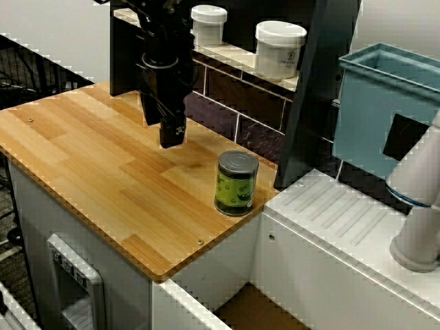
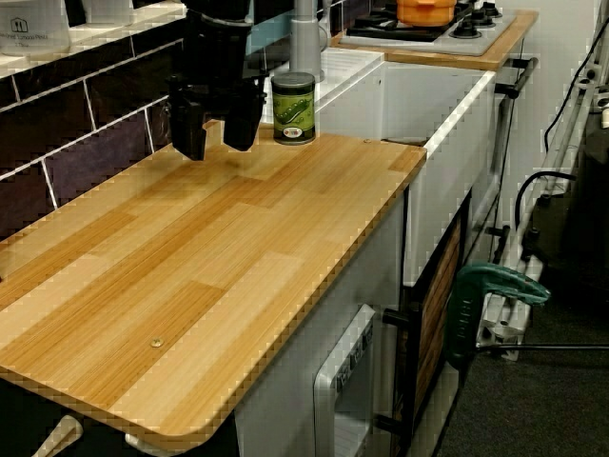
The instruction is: Push into sink
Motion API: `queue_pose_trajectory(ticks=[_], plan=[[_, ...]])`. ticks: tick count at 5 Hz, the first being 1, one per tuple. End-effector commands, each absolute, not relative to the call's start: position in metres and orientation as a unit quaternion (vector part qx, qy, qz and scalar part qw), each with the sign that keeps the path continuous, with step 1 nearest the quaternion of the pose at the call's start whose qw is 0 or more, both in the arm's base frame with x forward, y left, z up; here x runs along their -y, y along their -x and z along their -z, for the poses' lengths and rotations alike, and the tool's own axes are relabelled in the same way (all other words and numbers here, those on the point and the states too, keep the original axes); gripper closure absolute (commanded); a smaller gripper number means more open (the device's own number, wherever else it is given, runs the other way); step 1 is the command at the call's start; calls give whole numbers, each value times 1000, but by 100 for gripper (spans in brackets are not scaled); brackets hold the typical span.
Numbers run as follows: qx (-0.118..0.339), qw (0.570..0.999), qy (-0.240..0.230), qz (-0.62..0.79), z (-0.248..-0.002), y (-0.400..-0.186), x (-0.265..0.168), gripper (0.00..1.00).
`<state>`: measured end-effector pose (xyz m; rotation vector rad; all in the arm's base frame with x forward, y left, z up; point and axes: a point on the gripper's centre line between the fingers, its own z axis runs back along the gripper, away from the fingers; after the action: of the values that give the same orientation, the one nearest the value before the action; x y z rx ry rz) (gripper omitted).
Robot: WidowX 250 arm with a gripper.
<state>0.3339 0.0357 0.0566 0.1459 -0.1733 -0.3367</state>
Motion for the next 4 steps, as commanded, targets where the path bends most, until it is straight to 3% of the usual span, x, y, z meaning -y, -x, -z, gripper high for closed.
queue_pose_trajectory(ticks=[1, 4], plan=[[111, 975, -80, 175, -64, -341, -13, 0], [108, 970, -89, 199, -50, -338, 20, 0]])
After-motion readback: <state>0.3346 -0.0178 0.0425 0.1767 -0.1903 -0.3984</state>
